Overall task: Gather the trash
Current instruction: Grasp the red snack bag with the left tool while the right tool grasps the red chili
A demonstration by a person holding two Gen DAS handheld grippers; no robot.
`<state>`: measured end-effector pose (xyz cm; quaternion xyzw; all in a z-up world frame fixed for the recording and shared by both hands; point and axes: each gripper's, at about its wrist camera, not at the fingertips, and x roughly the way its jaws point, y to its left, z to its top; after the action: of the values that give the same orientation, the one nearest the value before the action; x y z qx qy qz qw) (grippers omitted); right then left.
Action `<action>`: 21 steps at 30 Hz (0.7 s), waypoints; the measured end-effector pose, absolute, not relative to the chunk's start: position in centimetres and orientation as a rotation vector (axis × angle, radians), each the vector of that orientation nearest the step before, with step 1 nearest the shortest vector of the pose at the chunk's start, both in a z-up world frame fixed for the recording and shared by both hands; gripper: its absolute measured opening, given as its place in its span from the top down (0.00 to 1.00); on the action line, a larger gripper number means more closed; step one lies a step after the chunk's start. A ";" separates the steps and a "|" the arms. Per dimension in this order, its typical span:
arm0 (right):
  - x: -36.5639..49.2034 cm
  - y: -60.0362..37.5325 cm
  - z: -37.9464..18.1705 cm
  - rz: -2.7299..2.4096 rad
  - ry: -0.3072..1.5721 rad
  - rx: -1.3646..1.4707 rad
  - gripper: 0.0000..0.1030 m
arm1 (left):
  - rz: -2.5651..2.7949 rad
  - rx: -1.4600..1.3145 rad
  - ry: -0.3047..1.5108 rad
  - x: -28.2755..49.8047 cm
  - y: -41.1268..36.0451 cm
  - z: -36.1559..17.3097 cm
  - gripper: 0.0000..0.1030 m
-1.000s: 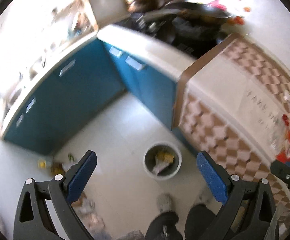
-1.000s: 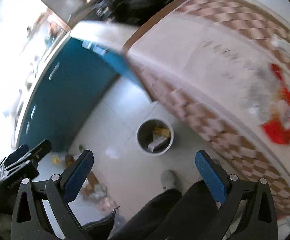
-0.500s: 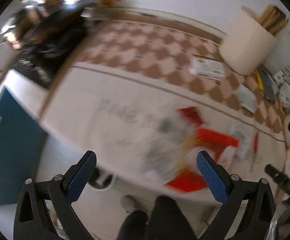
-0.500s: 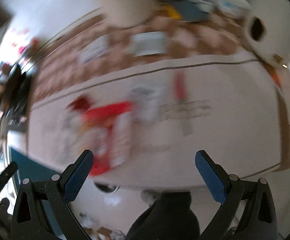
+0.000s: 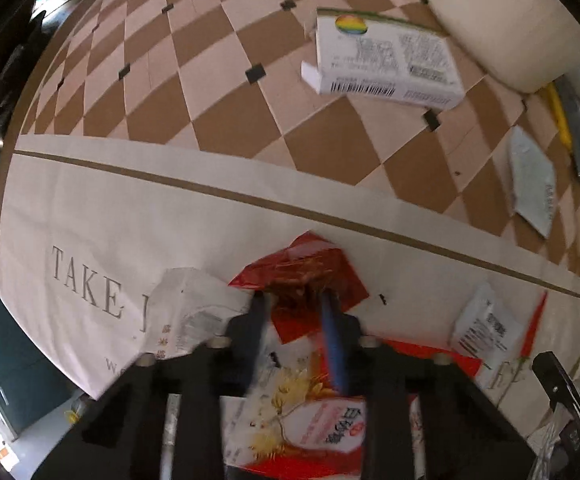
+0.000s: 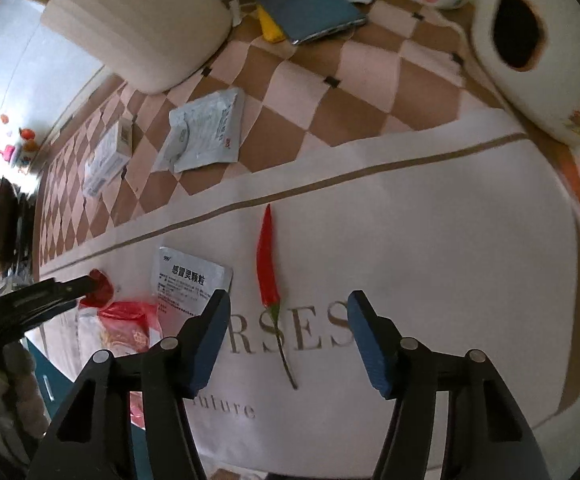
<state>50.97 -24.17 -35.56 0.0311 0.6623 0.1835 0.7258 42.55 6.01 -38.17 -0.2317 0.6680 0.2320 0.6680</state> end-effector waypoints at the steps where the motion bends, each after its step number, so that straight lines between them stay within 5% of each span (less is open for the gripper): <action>1: 51.0 -23.7 -35.9 0.415 1.465 0.053 0.41 | 0.529 -0.515 1.501 42.5 5.9 -38.1 0.81; 5: 50.7 -21.5 -36.9 0.438 1.446 -0.034 0.57 | 0.556 -0.453 1.487 42.8 5.0 -37.7 0.87; 8: 50.4 -20.1 -37.0 0.427 1.382 -0.149 0.90 | 0.571 -0.410 1.455 43.1 4.5 -36.5 0.88; 21: 49.9 -20.7 -32.6 0.465 1.285 -0.106 0.90 | 0.635 -0.290 1.189 40.2 1.8 -26.5 0.92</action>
<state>49.86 -20.71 -32.56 -0.0489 0.5934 0.2148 0.7741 40.22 1.75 -26.55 -0.1340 0.5484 0.2930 0.7717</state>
